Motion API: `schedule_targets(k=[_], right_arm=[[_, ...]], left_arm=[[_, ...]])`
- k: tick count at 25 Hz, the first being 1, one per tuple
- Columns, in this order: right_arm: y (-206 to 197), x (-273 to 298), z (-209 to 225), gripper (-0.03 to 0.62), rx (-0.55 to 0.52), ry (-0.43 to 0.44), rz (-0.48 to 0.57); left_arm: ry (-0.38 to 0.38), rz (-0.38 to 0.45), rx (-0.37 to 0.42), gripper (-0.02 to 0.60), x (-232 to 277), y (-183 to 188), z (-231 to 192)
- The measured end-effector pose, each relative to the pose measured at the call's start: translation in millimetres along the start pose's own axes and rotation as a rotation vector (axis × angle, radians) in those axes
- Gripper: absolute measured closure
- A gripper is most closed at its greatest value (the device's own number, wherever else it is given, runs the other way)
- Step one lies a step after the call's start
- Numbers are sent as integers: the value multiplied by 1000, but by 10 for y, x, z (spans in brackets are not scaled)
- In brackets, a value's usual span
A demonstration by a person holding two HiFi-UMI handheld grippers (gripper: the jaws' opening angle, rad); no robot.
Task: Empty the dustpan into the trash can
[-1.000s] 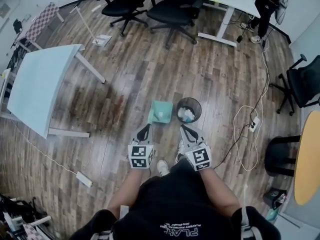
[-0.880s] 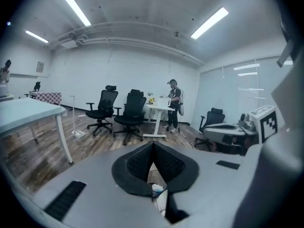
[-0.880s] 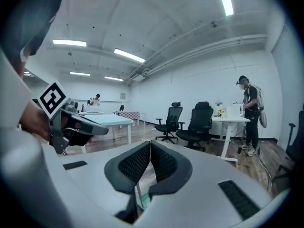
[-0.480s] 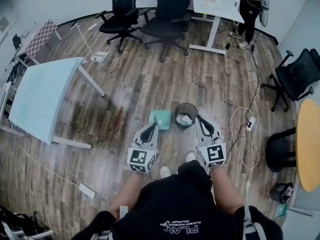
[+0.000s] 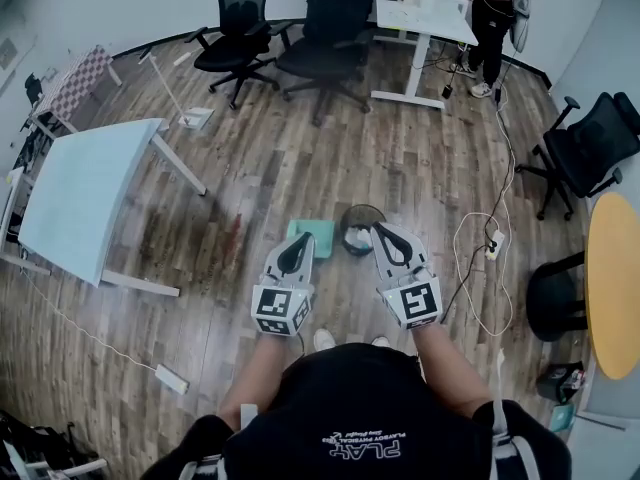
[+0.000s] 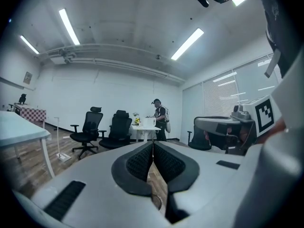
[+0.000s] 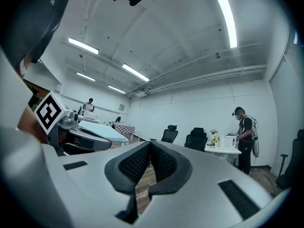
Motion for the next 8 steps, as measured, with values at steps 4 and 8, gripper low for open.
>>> schedule_targets(k=[4,8], right_arm=[[56,-54,64,571,-19,24,31],[55,-174,140,571,-25,35,42]], left_arm=[[15,1,-1,557,61,13,145],[12,6,8,557,85,35,323]])
Point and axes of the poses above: the fingertips, and each gripper's own axes: x forward along the fingers, z to its right, y out of its top, the point moved 2 cm from there along -x, backward along the fingers, and after that the axes turned 1 degree about -x, right-handed, at the moved point
